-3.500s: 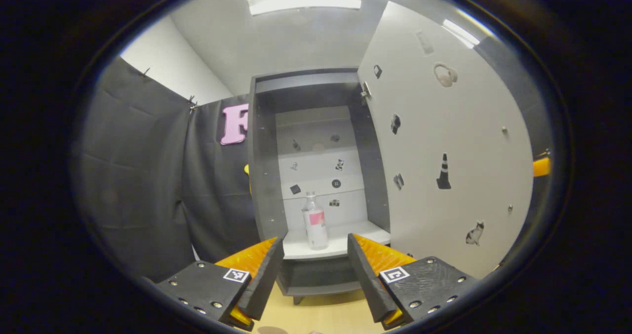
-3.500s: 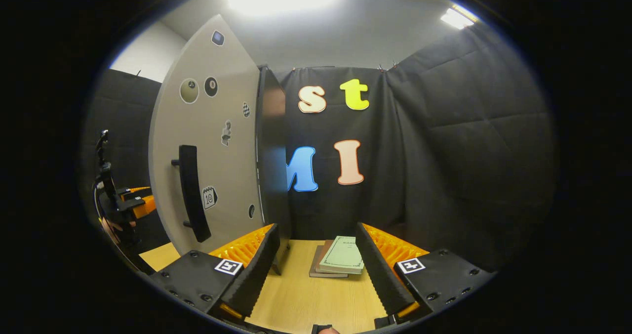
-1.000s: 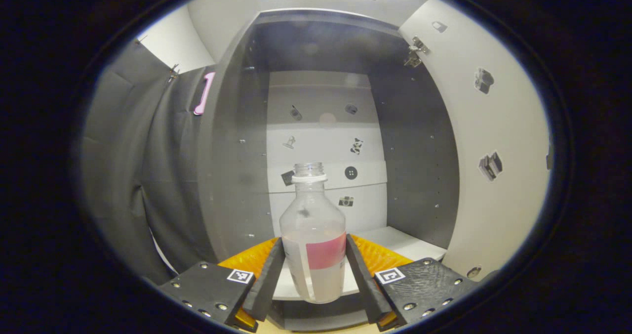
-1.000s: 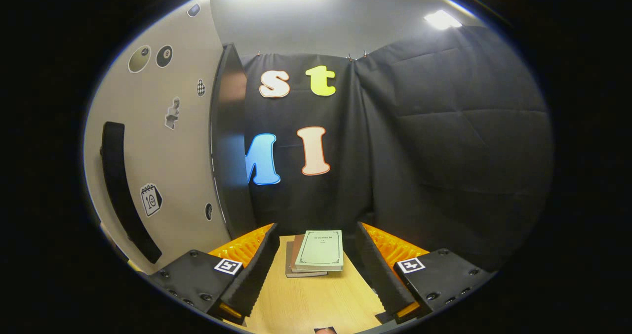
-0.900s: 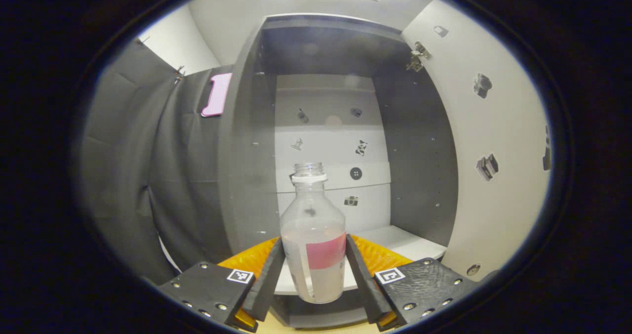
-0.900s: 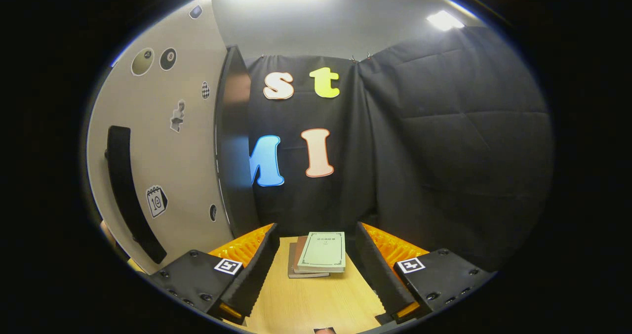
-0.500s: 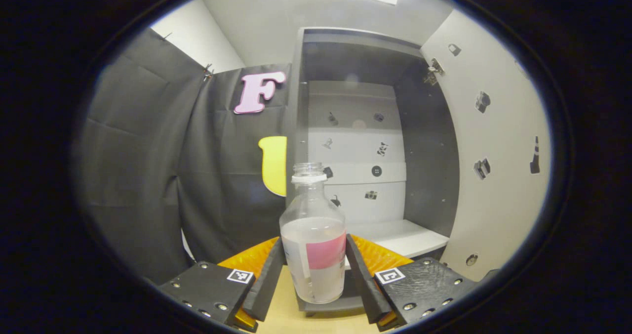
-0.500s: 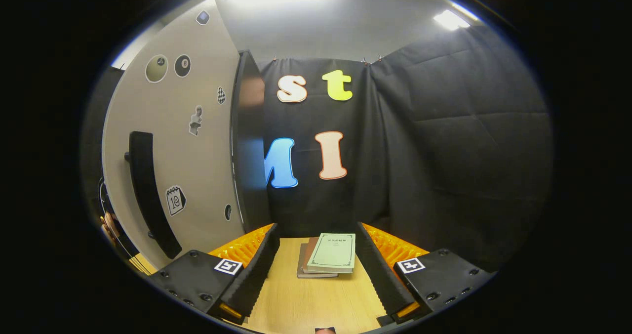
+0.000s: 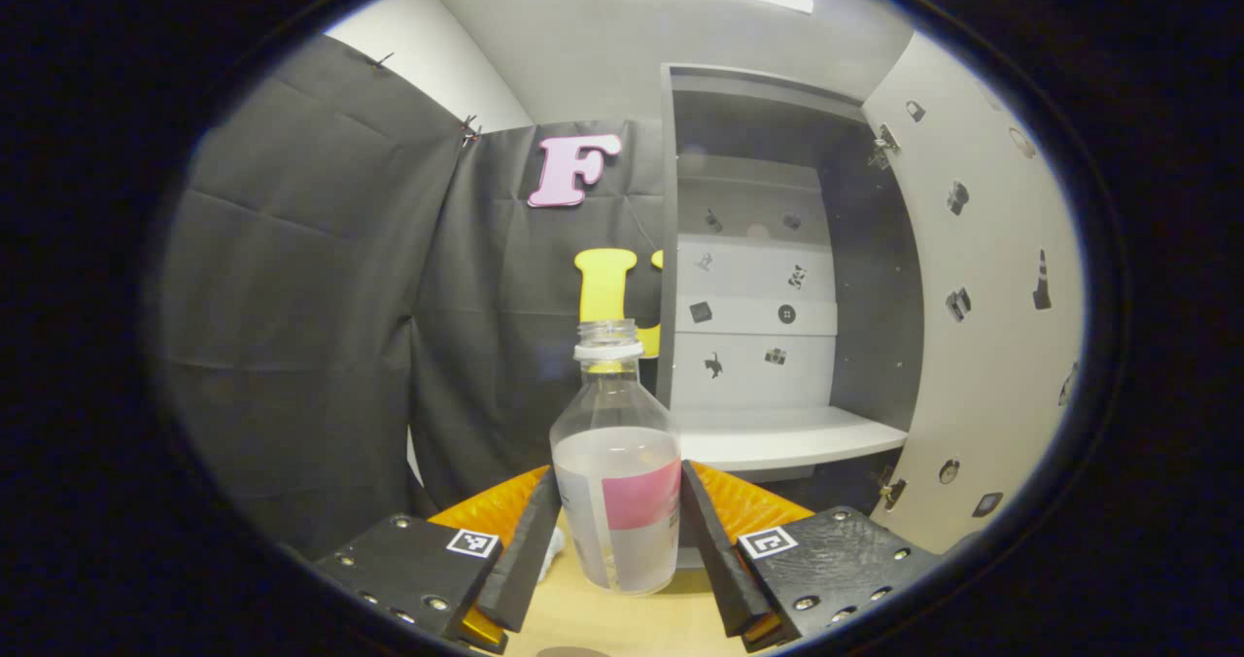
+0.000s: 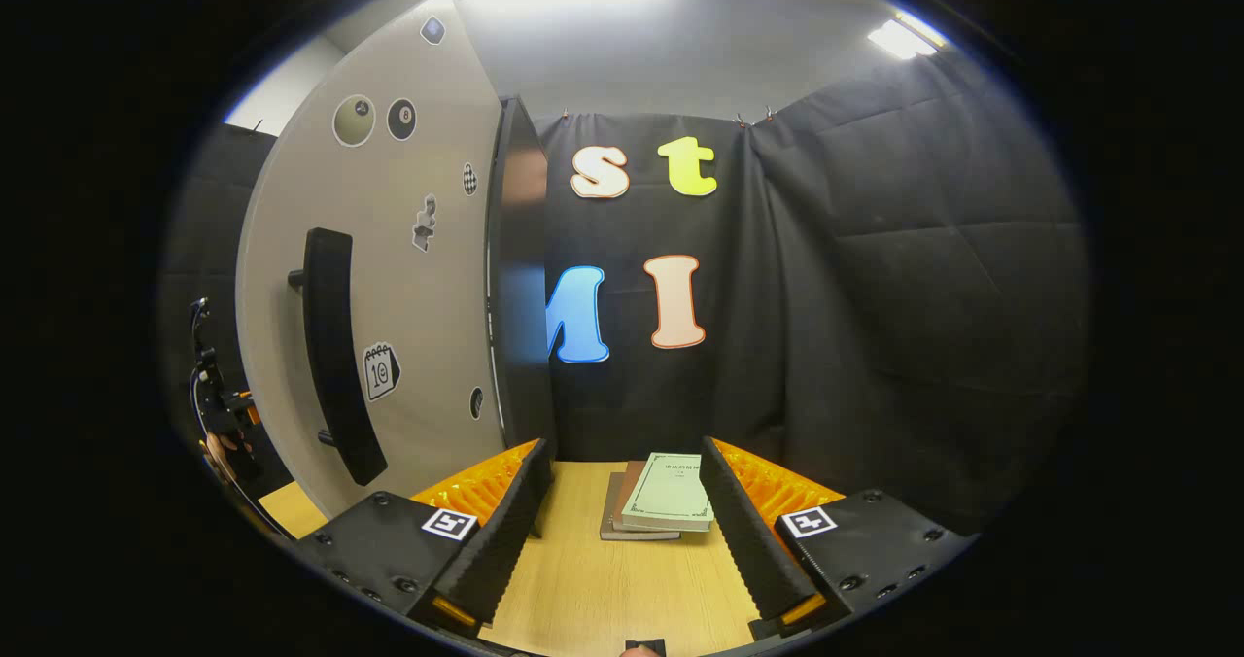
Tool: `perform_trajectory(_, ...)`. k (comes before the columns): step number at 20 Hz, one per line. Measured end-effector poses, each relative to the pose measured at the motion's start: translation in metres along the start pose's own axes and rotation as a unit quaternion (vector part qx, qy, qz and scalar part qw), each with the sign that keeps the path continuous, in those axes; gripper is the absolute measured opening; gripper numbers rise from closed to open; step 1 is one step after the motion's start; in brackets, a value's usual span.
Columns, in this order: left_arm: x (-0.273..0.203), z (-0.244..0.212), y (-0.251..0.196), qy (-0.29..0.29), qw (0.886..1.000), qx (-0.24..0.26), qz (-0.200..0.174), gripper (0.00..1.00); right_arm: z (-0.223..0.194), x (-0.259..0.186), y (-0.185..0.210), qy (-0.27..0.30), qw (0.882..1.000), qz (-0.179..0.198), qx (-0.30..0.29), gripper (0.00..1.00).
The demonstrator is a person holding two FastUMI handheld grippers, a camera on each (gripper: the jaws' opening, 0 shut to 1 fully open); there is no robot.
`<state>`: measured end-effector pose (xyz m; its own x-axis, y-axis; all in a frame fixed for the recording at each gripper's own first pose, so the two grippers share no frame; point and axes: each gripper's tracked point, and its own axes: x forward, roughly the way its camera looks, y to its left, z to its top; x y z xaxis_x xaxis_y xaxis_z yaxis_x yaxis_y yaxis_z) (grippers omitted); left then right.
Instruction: Open the cabinet door with the right hand, grasp the bottle in the cabinet with the left hand and place it on the coaster, then close the cabinet door with the right hand.
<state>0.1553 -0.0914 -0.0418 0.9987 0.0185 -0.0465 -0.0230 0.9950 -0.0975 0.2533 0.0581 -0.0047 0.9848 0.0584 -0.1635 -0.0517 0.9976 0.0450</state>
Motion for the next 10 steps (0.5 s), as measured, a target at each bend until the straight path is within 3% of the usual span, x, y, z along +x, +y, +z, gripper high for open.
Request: perform_trajectory(10, -0.027, -0.102, 0.026, 0.028, 0.999, -0.023, 0.038, 0.74, -0.016, -0.010, -0.026, 0.002, 1.000, -0.025, 0.010, 0.98)
